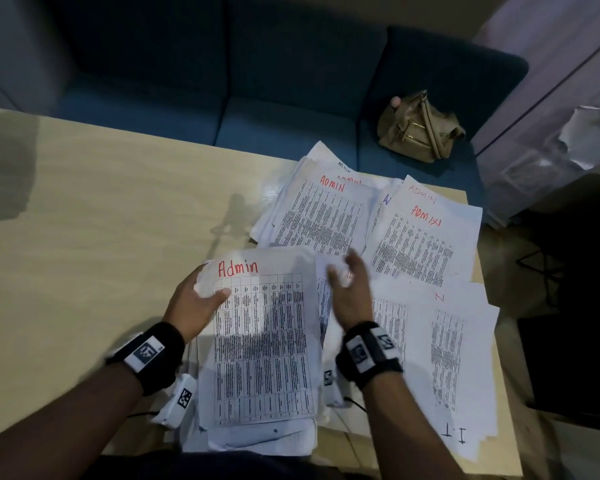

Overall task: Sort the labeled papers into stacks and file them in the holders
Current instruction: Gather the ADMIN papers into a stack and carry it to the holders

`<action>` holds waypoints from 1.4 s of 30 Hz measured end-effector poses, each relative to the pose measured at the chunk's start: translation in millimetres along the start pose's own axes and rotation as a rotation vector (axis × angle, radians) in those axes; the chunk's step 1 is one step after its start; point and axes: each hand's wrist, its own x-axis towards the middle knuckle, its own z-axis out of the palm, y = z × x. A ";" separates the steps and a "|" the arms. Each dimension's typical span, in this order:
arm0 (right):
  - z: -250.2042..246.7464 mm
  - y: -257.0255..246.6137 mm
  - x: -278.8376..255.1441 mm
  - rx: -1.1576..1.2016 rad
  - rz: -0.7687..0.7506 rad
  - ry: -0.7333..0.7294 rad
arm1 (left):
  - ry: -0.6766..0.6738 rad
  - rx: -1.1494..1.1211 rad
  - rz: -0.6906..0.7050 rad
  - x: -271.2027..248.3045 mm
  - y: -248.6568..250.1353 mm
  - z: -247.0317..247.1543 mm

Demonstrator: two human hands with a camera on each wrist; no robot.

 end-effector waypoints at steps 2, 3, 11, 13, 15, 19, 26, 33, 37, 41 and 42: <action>-40.8 30.0 11.4 -0.224 0.206 0.296 | -0.017 0.023 -0.018 -1.9 -3.4 0.1; -60.8 46.9 11.5 -0.387 0.356 0.369 | -0.033 0.053 -0.033 -3.6 -4.8 0.9; -103.3 111.1 -3.5 -0.443 0.574 0.277 | -0.099 0.229 -0.102 -10.1 -15.9 5.1; -102.4 110.8 -5.3 -0.494 0.585 0.298 | -0.105 0.217 -0.092 -11.1 -12.8 5.0; -100.9 106.8 -9.0 -0.543 0.585 0.317 | -0.122 0.196 -0.084 -10.9 -11.3 3.4; -103.6 104.2 -11.1 -0.361 0.550 0.323 | -0.120 0.185 -0.076 -10.2 -12.0 -1.3; -143.1 119.1 -7.1 -0.351 0.523 0.332 | -0.097 0.227 -0.046 -11.6 -10.1 -1.8; -179.1 150.1 -17.0 -0.600 0.565 0.390 | -0.044 0.228 -0.086 -12.5 -11.9 8.1; -178.7 149.7 -17.8 -0.547 0.558 0.497 | -0.042 0.269 -0.099 -9.0 -14.2 9.9; -174.3 148.6 -19.1 -0.285 0.533 0.474 | -0.051 0.311 -0.106 -8.7 -12.8 10.3; -174.1 146.0 -18.6 -0.230 0.511 0.475 | -0.051 0.311 -0.109 -9.1 -12.5 10.3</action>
